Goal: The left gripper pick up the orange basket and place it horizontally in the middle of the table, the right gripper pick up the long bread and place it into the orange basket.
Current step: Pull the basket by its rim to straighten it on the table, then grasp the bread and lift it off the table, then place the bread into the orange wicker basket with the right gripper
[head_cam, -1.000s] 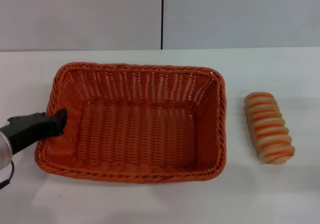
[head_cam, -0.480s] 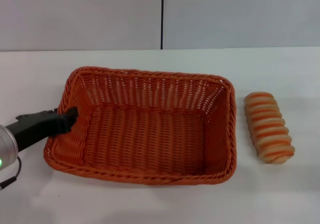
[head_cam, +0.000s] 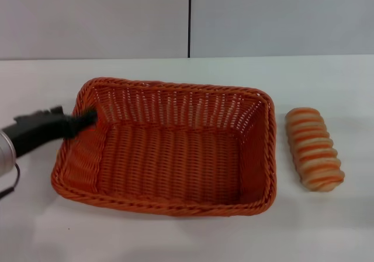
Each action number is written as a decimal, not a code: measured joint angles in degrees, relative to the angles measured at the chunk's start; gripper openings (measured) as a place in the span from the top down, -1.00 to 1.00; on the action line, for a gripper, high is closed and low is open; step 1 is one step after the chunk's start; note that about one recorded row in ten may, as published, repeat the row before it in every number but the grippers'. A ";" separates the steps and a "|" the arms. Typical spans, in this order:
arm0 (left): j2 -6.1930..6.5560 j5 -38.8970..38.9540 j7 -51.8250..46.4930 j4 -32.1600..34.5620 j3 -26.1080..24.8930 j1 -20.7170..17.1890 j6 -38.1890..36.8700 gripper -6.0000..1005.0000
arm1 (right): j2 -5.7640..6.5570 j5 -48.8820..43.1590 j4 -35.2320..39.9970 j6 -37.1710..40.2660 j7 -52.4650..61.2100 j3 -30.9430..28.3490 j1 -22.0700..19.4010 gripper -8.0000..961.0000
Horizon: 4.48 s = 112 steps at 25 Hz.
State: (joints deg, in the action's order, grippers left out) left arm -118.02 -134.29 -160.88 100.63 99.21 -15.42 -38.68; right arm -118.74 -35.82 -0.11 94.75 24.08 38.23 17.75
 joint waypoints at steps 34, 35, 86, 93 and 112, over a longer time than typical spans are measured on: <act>-0.36 75.74 86.38 -41.97 -17.76 18.91 -19.65 -0.65 | 4.26 -76.47 57.64 -2.58 84.11 -5.84 -0.61 -0.33; -0.34 77.59 89.62 -44.94 -19.15 19.58 -23.85 -0.65 | 4.69 -78.79 58.63 -0.97 86.81 -5.95 0.31 -0.33; -0.01 85.48 117.42 -78.92 -33.83 23.42 -51.27 -0.65 | 1.86 -113.64 51.50 -2.36 109.85 7.38 18.30 -0.07; -0.01 85.48 117.32 -78.92 -33.83 23.31 -51.80 -0.65 | 1.74 -110.94 53.02 -2.90 109.47 6.59 17.53 0.10; -0.02 85.51 115.67 -78.80 -34.87 23.81 -53.23 -0.65 | -0.22 -90.40 84.09 6.70 113.40 8.49 8.87 0.50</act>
State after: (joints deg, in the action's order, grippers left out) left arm -118.04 -48.77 -45.22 21.82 64.35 8.40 -91.91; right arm -118.96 -126.22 83.98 101.45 137.49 46.72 26.62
